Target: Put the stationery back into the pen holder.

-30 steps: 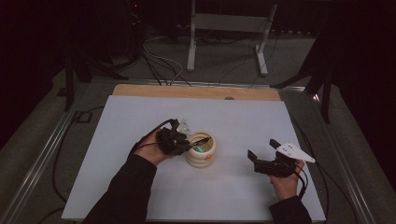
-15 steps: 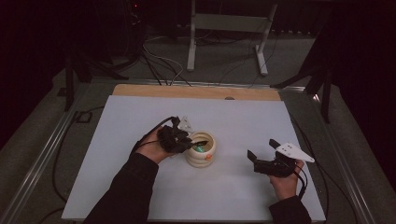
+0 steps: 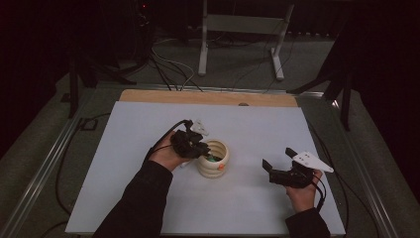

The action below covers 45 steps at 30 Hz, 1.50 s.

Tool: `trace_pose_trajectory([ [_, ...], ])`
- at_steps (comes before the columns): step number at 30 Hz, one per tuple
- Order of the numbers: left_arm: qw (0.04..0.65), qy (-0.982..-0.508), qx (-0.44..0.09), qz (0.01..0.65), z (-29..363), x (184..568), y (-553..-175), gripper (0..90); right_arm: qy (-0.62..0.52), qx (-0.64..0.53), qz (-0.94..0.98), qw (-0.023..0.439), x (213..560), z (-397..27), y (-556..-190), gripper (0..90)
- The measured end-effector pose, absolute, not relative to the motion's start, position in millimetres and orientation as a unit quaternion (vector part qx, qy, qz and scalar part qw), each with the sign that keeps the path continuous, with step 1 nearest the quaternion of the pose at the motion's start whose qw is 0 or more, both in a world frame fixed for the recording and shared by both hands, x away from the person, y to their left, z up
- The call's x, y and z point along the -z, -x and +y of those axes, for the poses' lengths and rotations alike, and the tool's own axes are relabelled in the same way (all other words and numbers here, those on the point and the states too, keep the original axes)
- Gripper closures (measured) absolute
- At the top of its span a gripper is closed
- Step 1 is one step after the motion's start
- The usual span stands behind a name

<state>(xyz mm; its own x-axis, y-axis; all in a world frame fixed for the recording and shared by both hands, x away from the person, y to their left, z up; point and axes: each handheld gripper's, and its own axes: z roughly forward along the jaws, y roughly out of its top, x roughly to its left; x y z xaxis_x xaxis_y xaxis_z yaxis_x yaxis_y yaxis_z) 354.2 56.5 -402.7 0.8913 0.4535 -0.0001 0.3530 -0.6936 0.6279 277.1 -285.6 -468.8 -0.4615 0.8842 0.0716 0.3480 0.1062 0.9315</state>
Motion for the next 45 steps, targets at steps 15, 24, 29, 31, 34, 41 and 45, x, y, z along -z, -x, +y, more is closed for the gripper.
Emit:
trace_pose_trajectory([
  [15,0.371,-0.878,-0.133,0.273,63.9,401.3,-357.4,19.9,-0.445,-0.501,0.693,0.268,469.0,-286.1,-277.2,0.1],
  [24,0.399,-0.852,-0.155,0.301,78.8,399.3,-359.5,0.0,-0.445,-0.501,0.692,0.269,468.6,-286.8,-277.1,0.1],
  [29,0.409,-0.843,-0.161,0.310,86.5,400.2,-360.5,0.0,-0.446,-0.502,0.691,0.269,468.5,-287.0,-276.9,0.1],
  [31,0.414,-0.839,-0.160,0.315,89.6,401.7,-360.9,0.0,-0.446,-0.502,0.691,0.269,468.4,-287.2,-276.8,0.1],
  [34,0.415,-0.836,-0.162,0.322,93.4,404.7,-361.3,0.0,-0.446,-0.502,0.690,0.269,468.3,-287.3,-276.8,0.1],
  [41,0.412,-0.833,-0.164,0.330,98.6,409.9,-362.0,0.0,-0.446,-0.503,0.690,0.270,468.2,-287.2,-276.7,0.1],
  [45,0.414,-0.830,-0.170,0.334,100.7,410.8,-362.0,0.1,-0.446,-0.503,0.689,0.270,468.2,-287.4,-276.7,0.1],
])
